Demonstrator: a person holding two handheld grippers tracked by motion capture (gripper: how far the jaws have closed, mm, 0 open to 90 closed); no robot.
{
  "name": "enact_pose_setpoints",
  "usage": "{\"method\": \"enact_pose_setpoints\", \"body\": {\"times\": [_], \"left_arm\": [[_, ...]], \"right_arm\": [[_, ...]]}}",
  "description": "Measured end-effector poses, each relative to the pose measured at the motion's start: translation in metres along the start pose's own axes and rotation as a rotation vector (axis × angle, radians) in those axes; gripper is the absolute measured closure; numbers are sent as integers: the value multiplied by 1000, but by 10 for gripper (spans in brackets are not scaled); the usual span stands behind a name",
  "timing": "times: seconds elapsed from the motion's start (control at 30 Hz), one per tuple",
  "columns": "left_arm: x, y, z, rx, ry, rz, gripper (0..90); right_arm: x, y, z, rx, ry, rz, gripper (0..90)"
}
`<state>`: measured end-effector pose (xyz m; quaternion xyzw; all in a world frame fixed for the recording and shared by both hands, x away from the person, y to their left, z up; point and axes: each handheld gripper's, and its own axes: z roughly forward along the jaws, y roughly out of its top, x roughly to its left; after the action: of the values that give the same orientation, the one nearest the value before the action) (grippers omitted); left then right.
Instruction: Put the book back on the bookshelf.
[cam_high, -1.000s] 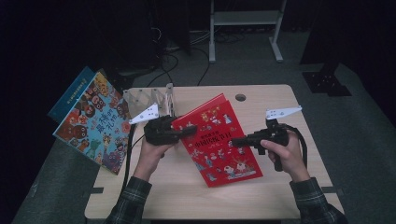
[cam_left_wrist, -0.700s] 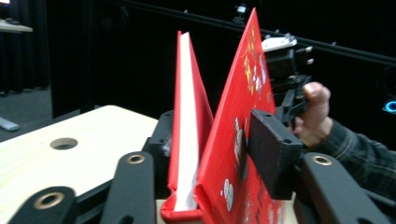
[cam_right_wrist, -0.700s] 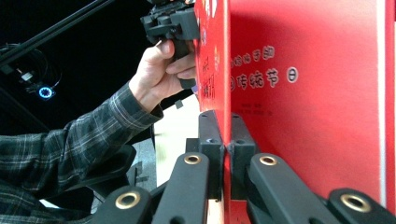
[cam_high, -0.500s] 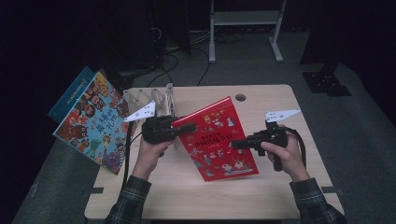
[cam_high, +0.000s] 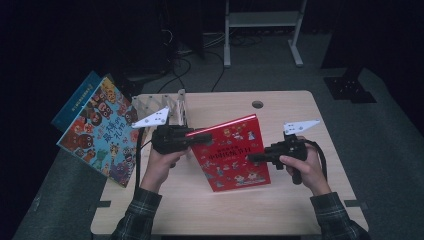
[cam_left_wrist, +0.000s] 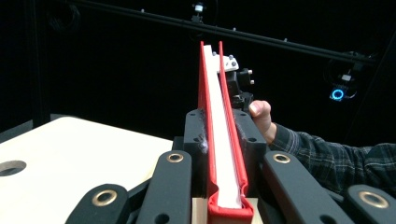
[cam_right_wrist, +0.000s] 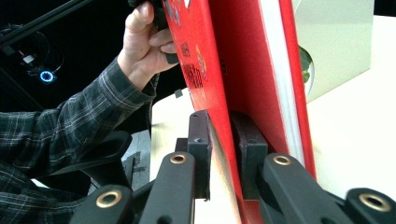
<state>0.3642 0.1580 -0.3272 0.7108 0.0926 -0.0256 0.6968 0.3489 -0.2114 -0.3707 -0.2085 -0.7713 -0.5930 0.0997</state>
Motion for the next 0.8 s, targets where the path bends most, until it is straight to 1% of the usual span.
{"method": "enact_pose_setpoints", "body": {"times": [0.07, 0.17, 0.33, 0.43, 0.5, 0.6, 0.67, 0.7, 0.8], "left_arm": [[-1, 1, 1, 5, 1, -1, 791], [-3, 3, 2, 22, 11, 10, 793], [-6, 7, 5, 53, 36, 24, 795], [-7, 9, 4, 60, 58, 20, 796], [-7, 10, 3, 60, 71, 12, 796], [-9, 13, 1, 60, 104, 13, 798], [-10, 16, 0, 58, 126, 18, 799], [-11, 17, -1, 56, 128, 20, 799], [-13, 20, -3, 58, 142, 20, 799]], "right_arm": [[0, -1, 0, 0, 2, -3, 778], [-1, -2, 1, 0, -4, -13, 765], [-3, -5, 3, 14, -45, -42, 733], [-3, -7, 2, 32, -71, -52, 684], [-5, -8, 1, 27, -76, -51, 654], [-6, -9, -4, 36, -113, -56, 612], [-8, -10, -8, 27, -139, -51, 582], [-10, -12, -11, 32, -167, -43, 565], [-13, -17, -14, 34, -205, -40, 523]]}}
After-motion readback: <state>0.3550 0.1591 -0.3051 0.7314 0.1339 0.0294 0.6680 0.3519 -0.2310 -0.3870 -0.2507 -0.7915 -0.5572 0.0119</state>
